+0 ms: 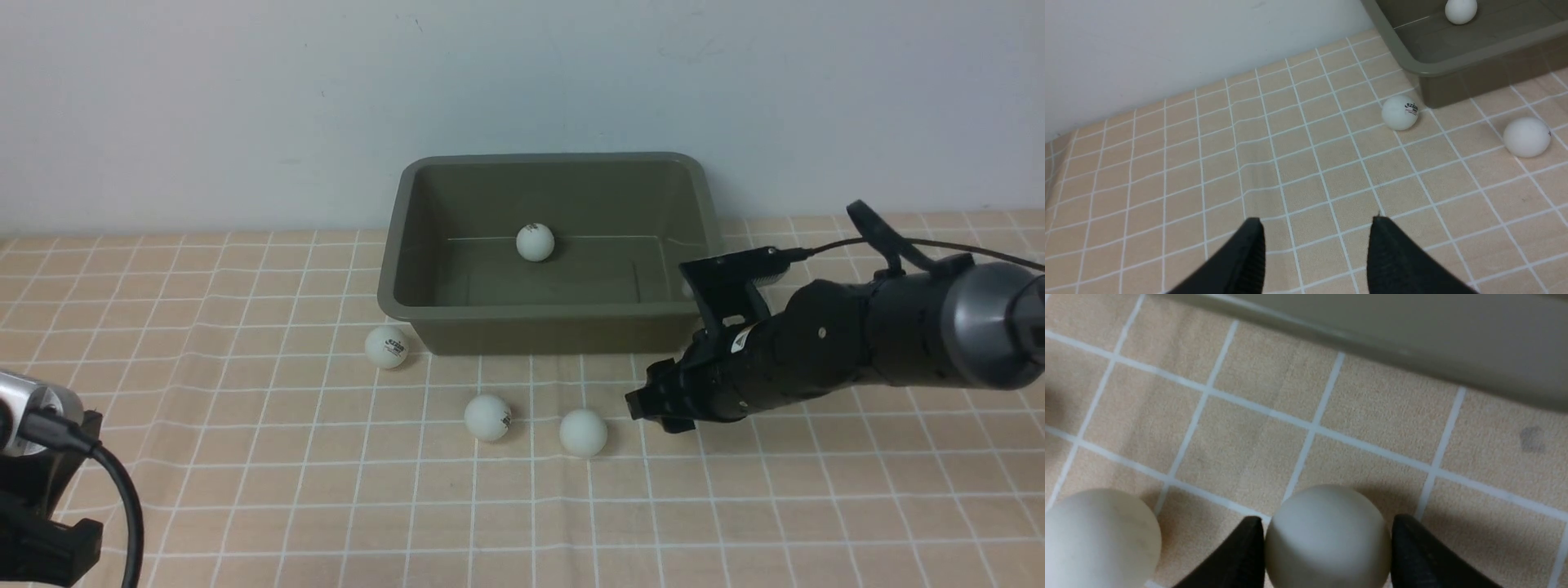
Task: Put the table tennis balls into the box on the light coffee tablecloth.
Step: 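Reach for and grasp a ping pong ball on the table, then release the ping pong ball into the bin and lift the gripper away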
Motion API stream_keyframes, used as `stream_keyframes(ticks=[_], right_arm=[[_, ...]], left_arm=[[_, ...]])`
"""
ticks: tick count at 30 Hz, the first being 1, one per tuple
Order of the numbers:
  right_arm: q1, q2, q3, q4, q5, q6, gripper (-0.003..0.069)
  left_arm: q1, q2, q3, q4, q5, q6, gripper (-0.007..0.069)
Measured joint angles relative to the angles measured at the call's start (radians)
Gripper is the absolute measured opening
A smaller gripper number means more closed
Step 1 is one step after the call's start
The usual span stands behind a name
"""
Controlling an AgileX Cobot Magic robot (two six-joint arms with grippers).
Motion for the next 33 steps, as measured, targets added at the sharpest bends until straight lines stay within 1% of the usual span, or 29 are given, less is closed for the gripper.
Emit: stream_keyframes(ticks=[4, 7, 11, 15, 17, 20, 25, 27, 29, 33], right_arm=[[0.000, -0.001, 0.000, -0.008, 0.000, -0.018, 0.0356], [0.000, -0.027, 0.000, -0.044, 0.029, -0.027, 0.0356], [0.000, -0.140, 0.000, -0.129, 0.134, -0.034, 0.0356], [0.000, -0.248, 0.000, -0.167, 0.191, -0.042, 0.0356], [0.000, -0.312, 0.000, -0.179, 0.186, -0.047, 0.0356], [0.000, -0.346, -0.018, -0.182, 0.143, -0.052, 0.0356], [-0.014, -0.255, -0.172, -0.182, 0.179, -0.056, 0.0356], [-0.029, -0.190, -0.264, -0.182, 0.213, -0.057, 0.0356], [-0.051, -0.066, -0.401, -0.184, 0.263, -0.057, 0.0356], [-0.065, 0.033, -0.517, -0.187, 0.309, -0.057, 0.0356]], left_arm=[[0.000, 0.000, 0.000, -0.001, 0.000, 0.000, 0.0314], [0.000, 0.000, 0.000, -0.001, 0.001, 0.000, 0.0314], [0.000, 0.000, 0.000, -0.001, 0.001, 0.000, 0.0314], [0.000, 0.000, 0.000, -0.001, 0.001, 0.000, 0.0314], [0.000, 0.000, 0.000, -0.001, 0.002, 0.000, 0.0314], [0.000, 0.000, 0.000, -0.001, 0.002, 0.000, 0.0314], [0.000, 0.000, 0.000, -0.001, 0.002, 0.000, 0.0314], [0.000, 0.000, 0.000, -0.001, 0.002, 0.000, 0.0314], [0.000, 0.000, 0.000, -0.001, 0.002, 0.000, 0.0314], [0.000, 0.000, 0.000, -0.001, 0.002, 0.000, 0.0314]])
